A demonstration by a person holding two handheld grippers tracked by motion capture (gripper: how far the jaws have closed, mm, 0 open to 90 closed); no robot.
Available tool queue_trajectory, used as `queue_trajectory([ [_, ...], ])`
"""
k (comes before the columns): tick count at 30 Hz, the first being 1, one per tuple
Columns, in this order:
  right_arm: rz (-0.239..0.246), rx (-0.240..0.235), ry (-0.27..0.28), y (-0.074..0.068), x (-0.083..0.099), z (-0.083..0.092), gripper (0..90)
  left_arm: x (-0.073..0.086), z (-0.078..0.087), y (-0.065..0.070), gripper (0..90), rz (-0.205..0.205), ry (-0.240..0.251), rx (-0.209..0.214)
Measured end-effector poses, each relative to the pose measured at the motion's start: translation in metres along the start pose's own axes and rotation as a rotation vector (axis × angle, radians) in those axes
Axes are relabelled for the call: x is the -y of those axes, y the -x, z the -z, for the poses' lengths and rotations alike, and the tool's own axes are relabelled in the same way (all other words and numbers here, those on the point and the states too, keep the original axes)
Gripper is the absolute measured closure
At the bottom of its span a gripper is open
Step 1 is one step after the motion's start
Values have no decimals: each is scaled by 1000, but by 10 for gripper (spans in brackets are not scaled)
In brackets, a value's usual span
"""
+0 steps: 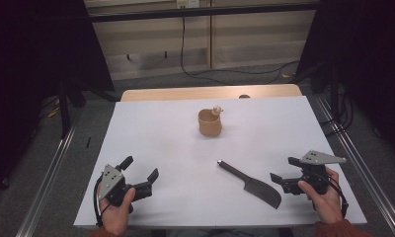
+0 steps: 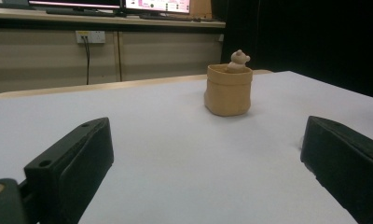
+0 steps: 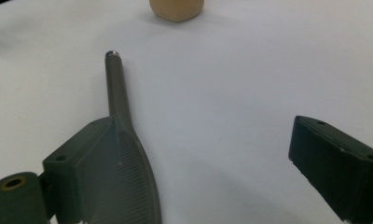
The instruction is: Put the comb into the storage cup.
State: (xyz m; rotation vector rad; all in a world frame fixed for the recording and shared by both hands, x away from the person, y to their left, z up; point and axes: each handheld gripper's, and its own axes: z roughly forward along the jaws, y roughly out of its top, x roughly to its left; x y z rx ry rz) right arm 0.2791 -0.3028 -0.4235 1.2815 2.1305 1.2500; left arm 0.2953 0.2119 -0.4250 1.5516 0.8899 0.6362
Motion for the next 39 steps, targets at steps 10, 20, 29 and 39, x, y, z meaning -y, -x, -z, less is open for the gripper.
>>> queue_trajectory([
  [10, 48, 63, -36, -13, -11, -9, 104, 0, 0, 0, 24, -8, -9, 1],
  [20, 88, 13, -85, -27, -26, -19, 25, 0, 0, 0, 24, -12, -10, 1],
  [29, 80, -94, -203, -30, -39, -39, 53, 0, -1, 0, 24, -14, -9, 3],
  [39, 87, -157, -309, -36, -49, -61, 53, 0, -1, 0, 24, -17, -9, 6],
])
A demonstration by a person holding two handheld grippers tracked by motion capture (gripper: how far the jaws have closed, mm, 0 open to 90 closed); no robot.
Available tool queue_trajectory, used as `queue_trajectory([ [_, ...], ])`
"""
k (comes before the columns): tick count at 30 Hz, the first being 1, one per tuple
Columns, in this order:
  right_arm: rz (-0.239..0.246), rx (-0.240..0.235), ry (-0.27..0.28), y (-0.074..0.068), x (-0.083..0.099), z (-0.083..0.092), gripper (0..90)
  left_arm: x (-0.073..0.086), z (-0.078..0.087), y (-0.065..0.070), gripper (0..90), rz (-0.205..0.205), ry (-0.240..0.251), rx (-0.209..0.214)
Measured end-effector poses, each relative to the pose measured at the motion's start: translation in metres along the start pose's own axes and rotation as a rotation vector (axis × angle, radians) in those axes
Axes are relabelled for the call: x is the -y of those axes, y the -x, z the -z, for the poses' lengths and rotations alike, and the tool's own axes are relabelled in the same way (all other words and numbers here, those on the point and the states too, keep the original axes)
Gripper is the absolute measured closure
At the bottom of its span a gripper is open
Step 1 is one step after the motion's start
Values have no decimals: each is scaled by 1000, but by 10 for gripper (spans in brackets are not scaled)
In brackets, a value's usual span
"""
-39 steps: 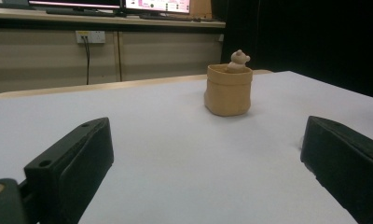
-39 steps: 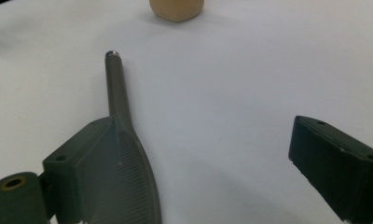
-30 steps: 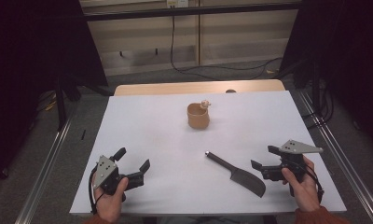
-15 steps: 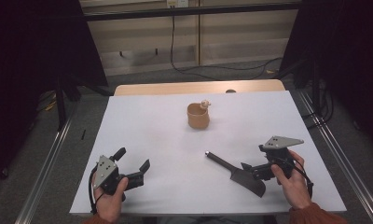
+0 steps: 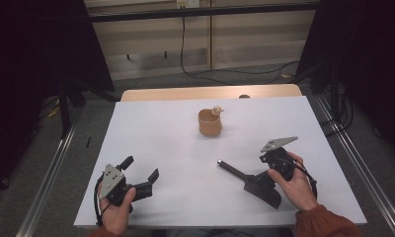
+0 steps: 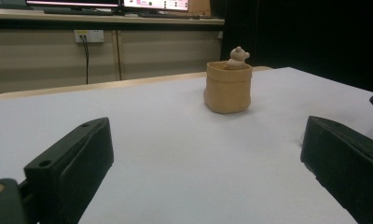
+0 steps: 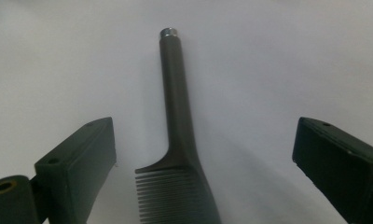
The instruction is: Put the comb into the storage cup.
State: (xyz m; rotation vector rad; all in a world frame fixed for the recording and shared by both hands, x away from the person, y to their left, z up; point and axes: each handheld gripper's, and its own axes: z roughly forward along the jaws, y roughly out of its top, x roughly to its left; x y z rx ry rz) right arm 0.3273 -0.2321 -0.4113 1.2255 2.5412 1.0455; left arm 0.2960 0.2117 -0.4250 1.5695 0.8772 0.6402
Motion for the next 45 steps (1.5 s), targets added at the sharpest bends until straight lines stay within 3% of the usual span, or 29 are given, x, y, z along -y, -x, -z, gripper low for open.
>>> queue_trajectory([
  [1, 6, 3, -31, 0, -3, -4, 55, 0, 0, 0, 24, 0, 0, 1],
  [6, 10, 8, -59, 0, -7, -9, 61, 1, -1, 1, 24, 1, -2, 2],
  [13, 5, -25, -136, 4, -15, -19, 137, 1, -2, 1, 25, -1, -3, 7],
  [17, 20, -39, -155, -1, -19, -24, 220, 1, -1, 1, 24, -3, -5, 5],
  [18, 28, -48, -182, -4, -21, -26, 302, 1, -1, 1, 25, -8, -8, 6],
  [20, 34, -60, -207, -5, -22, -28, 321, 1, -1, 1, 24, -6, -6, 7],
  [22, 32, -57, -220, -6, -23, -29, 335, 1, -1, 1, 24, -5, -5, 7],
  [27, 45, -46, -271, -8, -27, -34, 469, 1, -2, 1, 24, -5, -8, 7],
  [37, 72, -32, -355, -12, -35, -41, 550, 1, -2, 1, 25, -7, -10, 7],
  [45, 80, -22, -382, -12, -32, -46, 635, 1, -2, 1, 24, -2, -7, 7],
])
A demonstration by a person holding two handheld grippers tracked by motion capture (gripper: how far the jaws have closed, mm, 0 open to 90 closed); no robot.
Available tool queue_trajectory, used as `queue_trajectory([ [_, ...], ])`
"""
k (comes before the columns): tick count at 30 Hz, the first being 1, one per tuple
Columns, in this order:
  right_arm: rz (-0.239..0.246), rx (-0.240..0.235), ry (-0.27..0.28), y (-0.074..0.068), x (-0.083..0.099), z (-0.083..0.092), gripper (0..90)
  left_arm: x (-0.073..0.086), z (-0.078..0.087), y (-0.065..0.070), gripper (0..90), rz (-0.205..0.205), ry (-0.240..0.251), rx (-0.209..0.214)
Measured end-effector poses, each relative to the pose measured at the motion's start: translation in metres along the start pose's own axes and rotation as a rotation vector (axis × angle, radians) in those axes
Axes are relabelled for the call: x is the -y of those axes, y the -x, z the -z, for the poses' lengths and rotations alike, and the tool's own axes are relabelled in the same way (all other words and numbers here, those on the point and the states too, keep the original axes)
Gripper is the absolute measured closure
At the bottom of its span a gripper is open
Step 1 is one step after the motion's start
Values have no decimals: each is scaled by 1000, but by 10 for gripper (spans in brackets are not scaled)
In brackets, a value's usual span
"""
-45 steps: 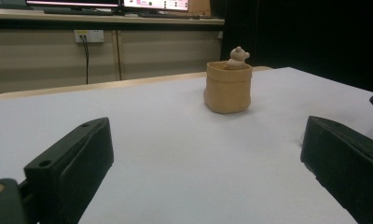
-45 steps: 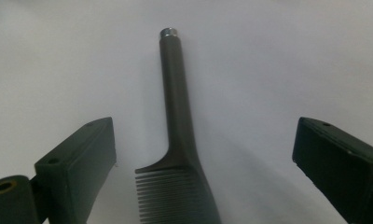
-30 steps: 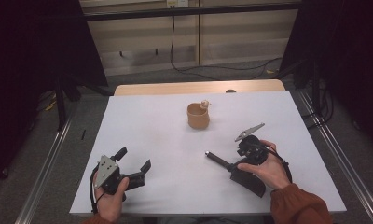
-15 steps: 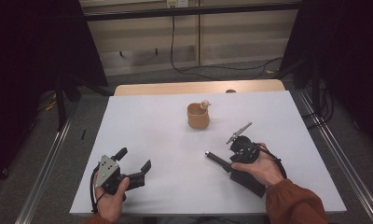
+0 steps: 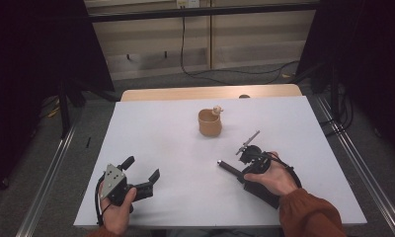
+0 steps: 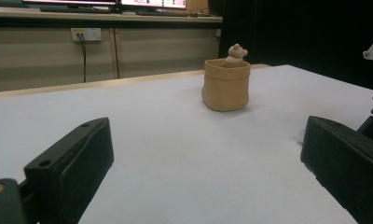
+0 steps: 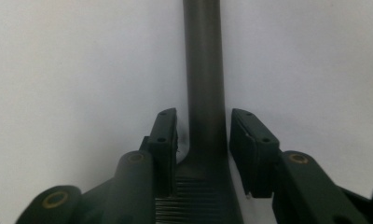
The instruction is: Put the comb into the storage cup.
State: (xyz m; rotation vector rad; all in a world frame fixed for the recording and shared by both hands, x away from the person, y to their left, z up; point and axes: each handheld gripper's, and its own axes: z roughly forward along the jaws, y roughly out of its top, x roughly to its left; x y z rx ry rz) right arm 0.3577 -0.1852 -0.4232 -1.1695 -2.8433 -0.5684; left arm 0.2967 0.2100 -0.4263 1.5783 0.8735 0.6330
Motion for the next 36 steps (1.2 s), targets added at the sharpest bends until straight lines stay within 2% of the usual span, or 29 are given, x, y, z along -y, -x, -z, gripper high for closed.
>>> queue_trajectory([
  [6, 7, 7, -13, -1, -2, -1, 649, 0, 0, 0, 25, 1, -2, 0],
  [8, 11, 34, -27, -4, -3, -2, 666, 0, 0, 0, 24, -3, -7, -1],
  [12, 12, 52, -50, -5, -7, -2, 712, 0, 0, 0, 25, -3, -4, 0],
  [18, 10, 67, -48, -6, -7, -2, 724, 0, -1, -1, 24, -7, -7, 0],
  [22, 5, 69, -49, -6, -7, -2, 726, 0, -1, 0, 25, -11, -9, 3],
  [36, -15, 31, -23, -1, -5, 1, 727, 1, -2, 0, 25, -3, -11, 5],
])
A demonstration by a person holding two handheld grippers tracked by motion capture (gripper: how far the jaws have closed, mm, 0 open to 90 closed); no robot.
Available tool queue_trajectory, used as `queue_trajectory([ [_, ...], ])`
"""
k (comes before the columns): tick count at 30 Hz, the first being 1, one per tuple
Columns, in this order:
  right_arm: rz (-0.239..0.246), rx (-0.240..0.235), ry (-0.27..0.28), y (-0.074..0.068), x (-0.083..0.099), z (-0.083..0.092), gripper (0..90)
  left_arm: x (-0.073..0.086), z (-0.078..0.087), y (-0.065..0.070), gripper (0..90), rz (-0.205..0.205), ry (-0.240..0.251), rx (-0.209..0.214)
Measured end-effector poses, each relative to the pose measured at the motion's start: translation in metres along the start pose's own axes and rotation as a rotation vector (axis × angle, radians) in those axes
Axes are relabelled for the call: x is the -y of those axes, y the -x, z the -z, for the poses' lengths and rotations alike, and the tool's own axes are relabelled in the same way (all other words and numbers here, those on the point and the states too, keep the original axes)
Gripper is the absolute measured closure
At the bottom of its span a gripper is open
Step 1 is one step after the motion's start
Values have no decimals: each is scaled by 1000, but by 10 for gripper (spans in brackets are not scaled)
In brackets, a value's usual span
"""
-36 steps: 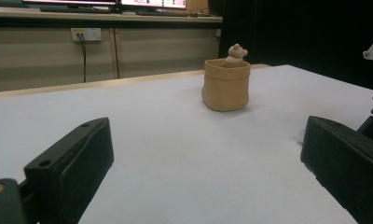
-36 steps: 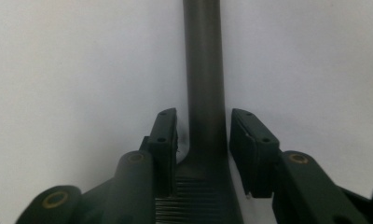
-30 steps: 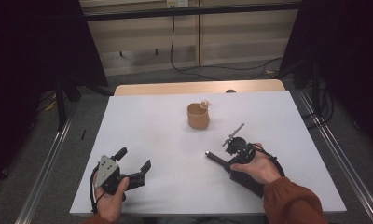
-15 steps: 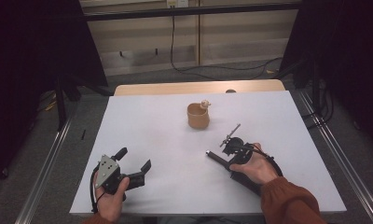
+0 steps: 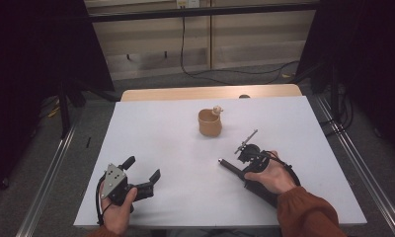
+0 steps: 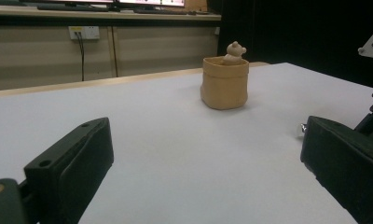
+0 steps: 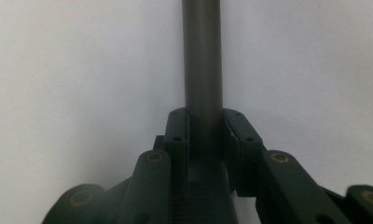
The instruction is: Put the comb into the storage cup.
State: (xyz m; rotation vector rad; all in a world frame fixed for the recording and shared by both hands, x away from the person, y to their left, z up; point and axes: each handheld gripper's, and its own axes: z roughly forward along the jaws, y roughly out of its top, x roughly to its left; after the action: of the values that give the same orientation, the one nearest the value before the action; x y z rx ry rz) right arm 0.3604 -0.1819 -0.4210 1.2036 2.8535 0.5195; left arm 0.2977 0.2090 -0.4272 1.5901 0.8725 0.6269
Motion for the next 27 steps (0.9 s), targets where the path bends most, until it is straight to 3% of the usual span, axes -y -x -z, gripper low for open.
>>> queue_trajectory([
  [15, -9, -22, 69, 5, 3, 17, 728, 0, 0, 0, 24, -2, -6, 2],
  [27, 7, -21, 176, 11, 10, 39, 727, 0, -1, -1, 24, -5, -17, 0],
])
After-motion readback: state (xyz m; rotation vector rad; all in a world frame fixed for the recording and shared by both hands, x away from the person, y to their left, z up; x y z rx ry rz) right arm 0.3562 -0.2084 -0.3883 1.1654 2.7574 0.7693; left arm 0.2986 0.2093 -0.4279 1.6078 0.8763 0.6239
